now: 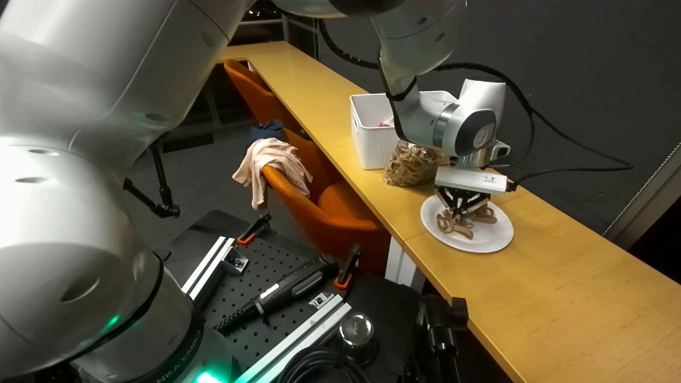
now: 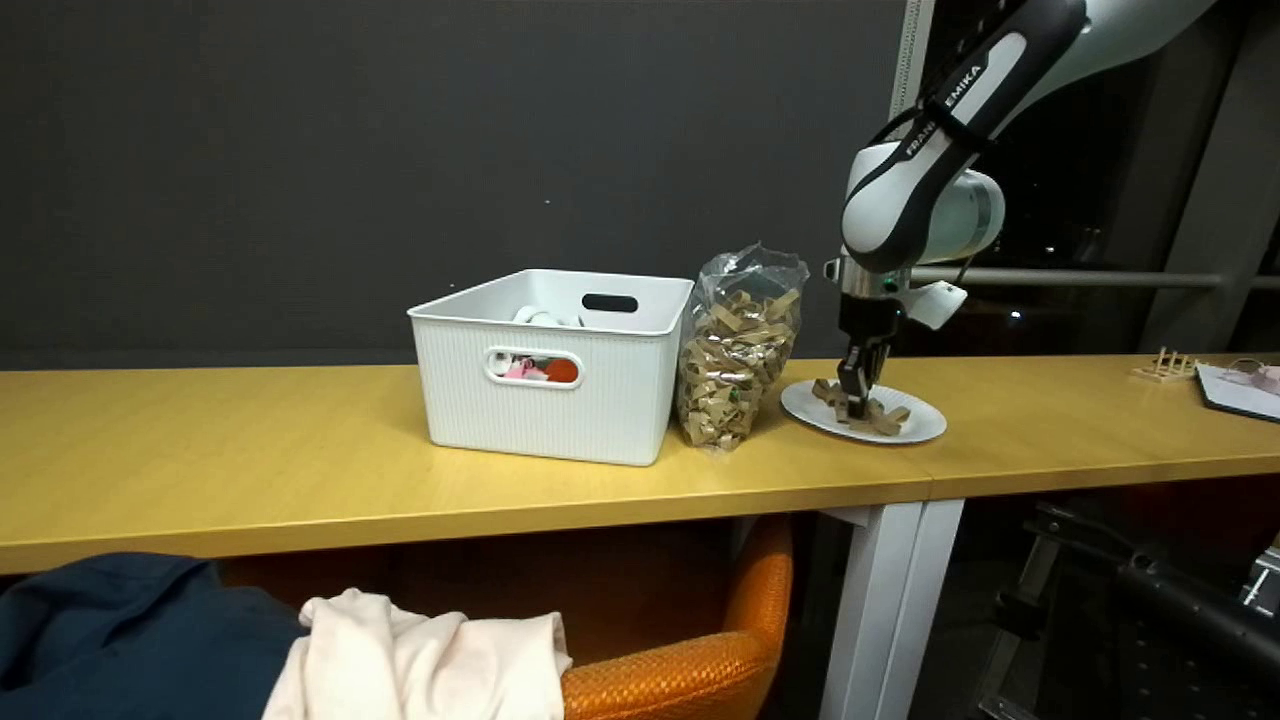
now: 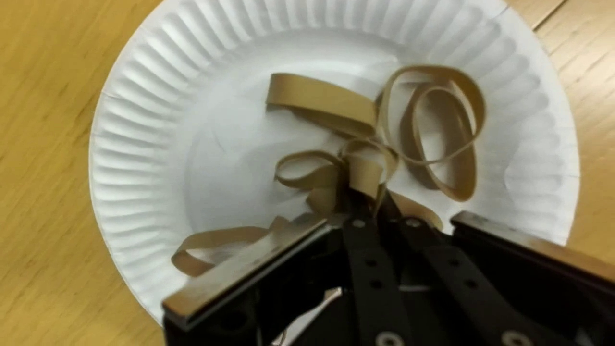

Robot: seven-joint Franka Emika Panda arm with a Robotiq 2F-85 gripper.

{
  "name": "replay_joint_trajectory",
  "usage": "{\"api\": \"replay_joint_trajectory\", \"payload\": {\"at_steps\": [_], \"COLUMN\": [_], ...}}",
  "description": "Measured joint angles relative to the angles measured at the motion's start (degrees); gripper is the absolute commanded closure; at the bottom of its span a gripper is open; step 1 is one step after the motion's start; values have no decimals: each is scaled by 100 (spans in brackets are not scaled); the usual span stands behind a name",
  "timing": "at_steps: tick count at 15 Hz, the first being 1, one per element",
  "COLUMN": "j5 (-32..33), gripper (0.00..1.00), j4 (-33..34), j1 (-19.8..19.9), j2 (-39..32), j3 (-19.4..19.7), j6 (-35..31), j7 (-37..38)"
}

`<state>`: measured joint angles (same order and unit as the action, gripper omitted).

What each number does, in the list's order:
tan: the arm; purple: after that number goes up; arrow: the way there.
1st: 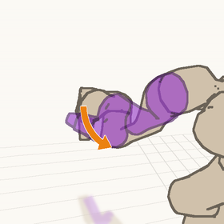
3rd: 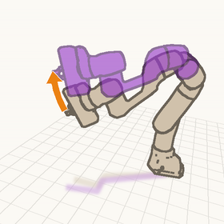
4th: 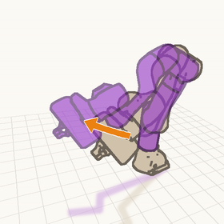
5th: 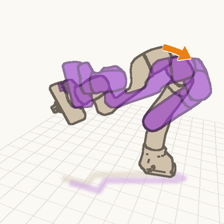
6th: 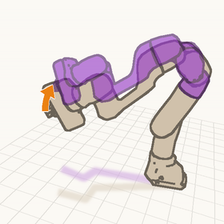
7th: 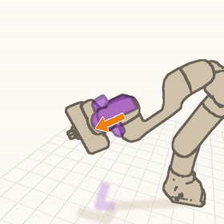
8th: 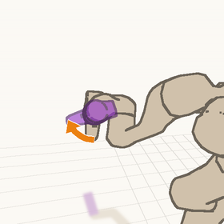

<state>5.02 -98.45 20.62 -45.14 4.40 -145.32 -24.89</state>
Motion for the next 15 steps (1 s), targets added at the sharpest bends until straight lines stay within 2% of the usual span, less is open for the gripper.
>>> {"api": "replay_joint_trajectory", "payload": {"at_steps": [5,12,15], "j5": [0,11,142], "gripper": [98,98,98], "j4": [-394,-1150,-1383], "j1": [-12,-114,-296], "j2": [594,2121,2720], "j3": [-1,200,360], "j6": [34,4,-114], "j7": [319,755,891]}}
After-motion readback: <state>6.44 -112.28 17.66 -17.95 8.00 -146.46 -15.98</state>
